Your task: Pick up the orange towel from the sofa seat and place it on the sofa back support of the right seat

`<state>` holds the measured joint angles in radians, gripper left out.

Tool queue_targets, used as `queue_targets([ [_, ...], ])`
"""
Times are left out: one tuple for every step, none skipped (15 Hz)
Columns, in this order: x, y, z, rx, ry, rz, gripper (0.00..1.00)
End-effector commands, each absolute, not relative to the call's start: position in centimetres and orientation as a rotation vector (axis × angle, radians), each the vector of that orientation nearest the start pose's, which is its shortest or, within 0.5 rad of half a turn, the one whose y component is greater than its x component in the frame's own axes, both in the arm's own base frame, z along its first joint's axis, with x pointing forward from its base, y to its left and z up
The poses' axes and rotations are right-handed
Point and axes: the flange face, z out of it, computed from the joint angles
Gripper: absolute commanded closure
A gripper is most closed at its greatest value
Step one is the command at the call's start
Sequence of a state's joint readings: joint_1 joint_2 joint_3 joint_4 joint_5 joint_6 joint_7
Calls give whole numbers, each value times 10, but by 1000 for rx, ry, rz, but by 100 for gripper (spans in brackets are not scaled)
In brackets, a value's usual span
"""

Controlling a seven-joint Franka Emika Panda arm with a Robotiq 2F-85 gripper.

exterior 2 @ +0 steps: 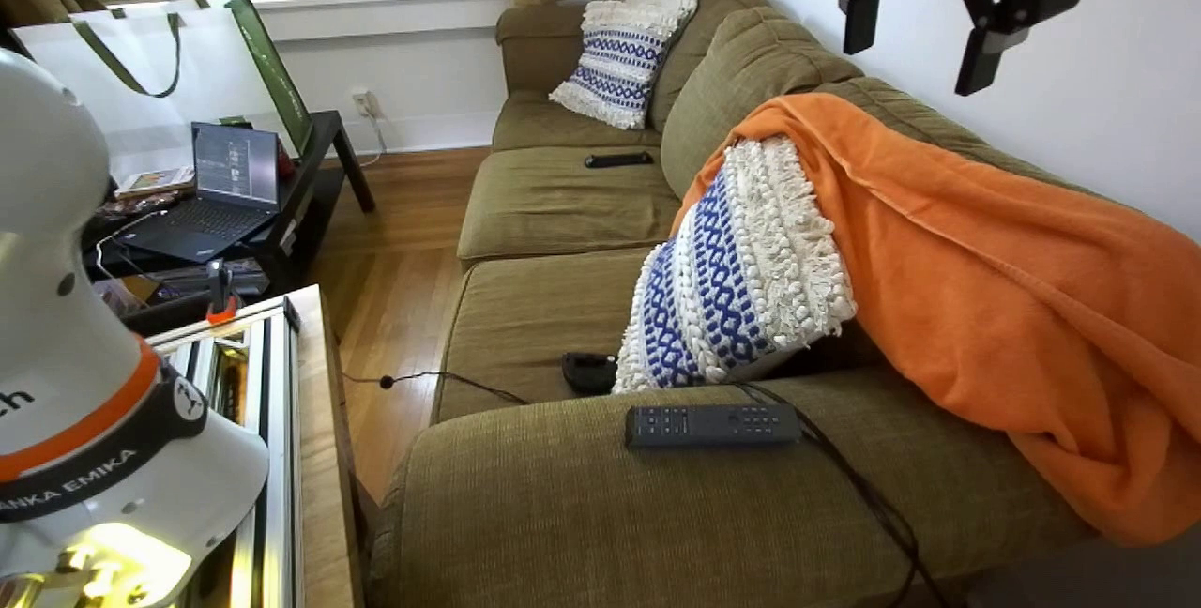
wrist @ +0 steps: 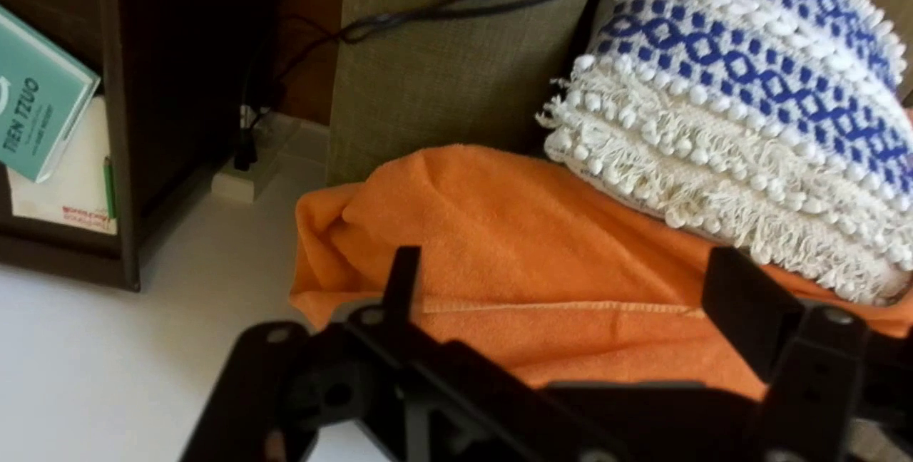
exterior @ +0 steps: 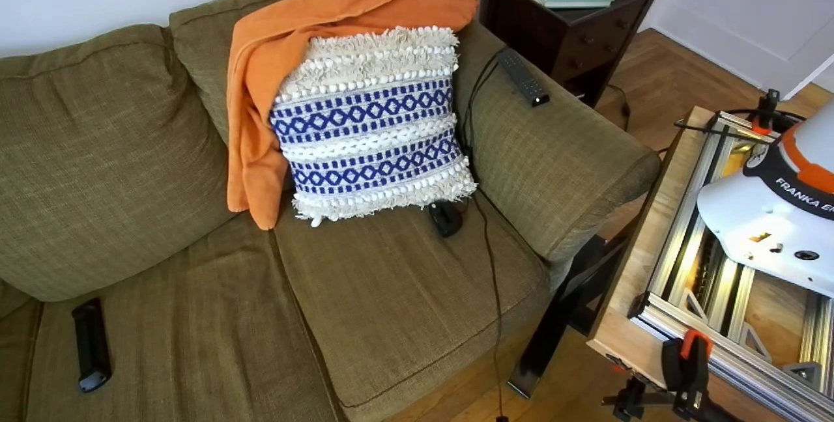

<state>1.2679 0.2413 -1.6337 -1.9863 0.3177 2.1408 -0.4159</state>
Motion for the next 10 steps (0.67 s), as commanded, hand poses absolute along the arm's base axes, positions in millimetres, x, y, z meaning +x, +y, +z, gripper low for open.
queue_targets([
  [536,-154,485,-3121,113,-85,0],
  [532,-153,486,-3101,108,-12,0],
  [530,-152,486,-3104,109,31,0],
  [529,-152,489,-3098,117,35,0],
  [534,-149,484,-3101,111,-13,0],
  [534,-149,485,-3101,110,-11,0],
  [534,-148,485,-3102,108,-11,0],
  [534,-148,485,-3103,108,-10,0],
  [534,-148,485,-3104,108,-10,0],
  [534,-148,485,-3105,108,-9,0],
])
